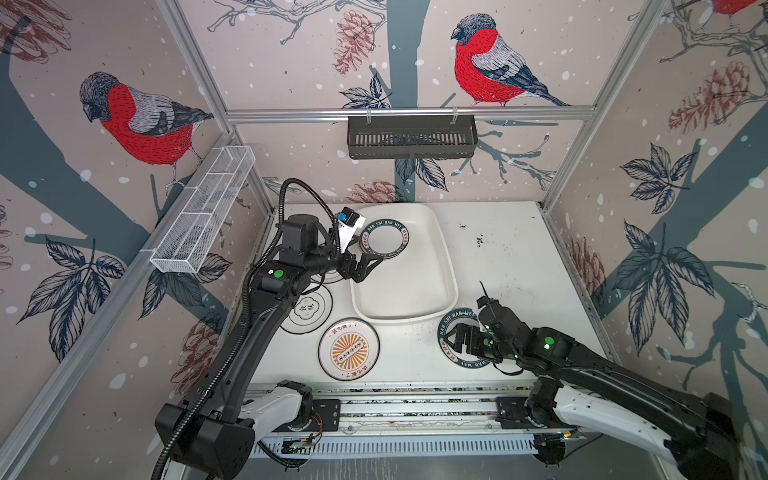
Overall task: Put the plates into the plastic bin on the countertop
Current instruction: 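Move the right gripper down to the remaining green-rimmed plate's rim, then close the right gripper on the green-rimmed plate's rim nearest the robot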
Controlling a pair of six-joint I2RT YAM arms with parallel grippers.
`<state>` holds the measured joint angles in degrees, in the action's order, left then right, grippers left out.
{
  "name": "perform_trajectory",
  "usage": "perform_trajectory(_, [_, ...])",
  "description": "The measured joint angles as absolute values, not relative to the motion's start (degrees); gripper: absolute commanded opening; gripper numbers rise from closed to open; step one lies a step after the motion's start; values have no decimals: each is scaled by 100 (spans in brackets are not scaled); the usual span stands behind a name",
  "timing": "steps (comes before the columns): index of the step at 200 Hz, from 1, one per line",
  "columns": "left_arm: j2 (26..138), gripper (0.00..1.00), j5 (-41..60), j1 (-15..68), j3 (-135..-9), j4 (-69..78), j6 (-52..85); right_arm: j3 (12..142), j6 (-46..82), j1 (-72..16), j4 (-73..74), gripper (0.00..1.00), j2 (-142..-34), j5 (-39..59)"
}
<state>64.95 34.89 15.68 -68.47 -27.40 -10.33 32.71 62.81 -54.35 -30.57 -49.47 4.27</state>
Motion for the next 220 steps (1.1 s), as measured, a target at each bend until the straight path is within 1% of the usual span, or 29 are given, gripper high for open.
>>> perform_trajectory(32, [6479,97,3485,1568,-6788,-2727,-1033,3651,6278,-5986,-2987,90,-5728,25])
perform_trajectory(56, [6473,97,3487,1568,-6788,-2727,-1033,3760,6274,-6359,-2842,81,-6143,-130])
perform_trajectory(68, [6473,97,3487,1568,-6788,-2727,-1031,3736,6276,-6462,-2755,80,-6250,-132])
perform_trajectory(80, [6473,97,3487,1568,-6788,-2727,-1028,3642,6287,-6558,-2574,76,-6311,-134])
perform_trajectory(131, [6473,97,3485,1568,-6788,-2727,-952,3153,6657,-6825,-1951,74,-6403,-34])
perform_trajectory(175, [6473,97,3485,1568,-6788,-2727,-952,3131,6768,-6845,-1599,73,-6549,119])
perform_trajectory(220, [6501,97,3485,1568,-6792,-2727,-952,3127,6768,-6842,-1428,73,-6925,303])
